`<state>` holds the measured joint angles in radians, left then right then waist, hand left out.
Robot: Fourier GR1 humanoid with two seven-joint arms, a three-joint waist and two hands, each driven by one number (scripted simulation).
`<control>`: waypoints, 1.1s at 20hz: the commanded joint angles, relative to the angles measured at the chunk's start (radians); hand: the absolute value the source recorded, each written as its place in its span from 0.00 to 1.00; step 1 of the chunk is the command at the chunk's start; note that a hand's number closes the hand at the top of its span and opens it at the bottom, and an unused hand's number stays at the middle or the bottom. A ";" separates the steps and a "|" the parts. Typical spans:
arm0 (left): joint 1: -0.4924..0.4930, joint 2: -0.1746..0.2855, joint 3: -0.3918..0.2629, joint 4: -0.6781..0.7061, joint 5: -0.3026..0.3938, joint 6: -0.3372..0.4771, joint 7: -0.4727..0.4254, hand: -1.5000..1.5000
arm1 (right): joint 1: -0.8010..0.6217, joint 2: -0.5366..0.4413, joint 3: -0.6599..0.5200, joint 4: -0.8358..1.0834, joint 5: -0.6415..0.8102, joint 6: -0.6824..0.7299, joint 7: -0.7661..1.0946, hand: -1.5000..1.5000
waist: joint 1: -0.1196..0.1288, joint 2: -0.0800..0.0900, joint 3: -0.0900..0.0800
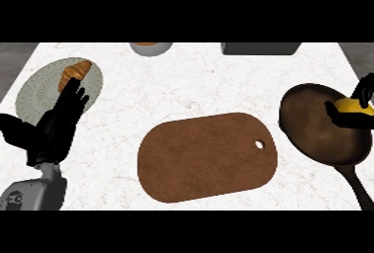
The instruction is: Pick the lemon from the cutting board and place it in the pan
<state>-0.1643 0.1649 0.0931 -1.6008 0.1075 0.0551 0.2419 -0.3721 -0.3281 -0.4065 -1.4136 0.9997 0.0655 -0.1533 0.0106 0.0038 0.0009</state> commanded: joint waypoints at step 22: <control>0.035 -0.013 0.003 -0.029 -0.002 -0.014 -0.012 0.50 | -0.268 -0.169 -0.245 0.915 -0.250 -0.151 -0.381 0.00 | -0.003 -0.003 0.001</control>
<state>-0.1627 0.1521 0.0917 -1.6071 0.0984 0.0481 0.2434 -0.6431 -0.4622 -0.5668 -0.4979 0.8653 -0.1377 -0.4376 0.0165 0.0059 0.0020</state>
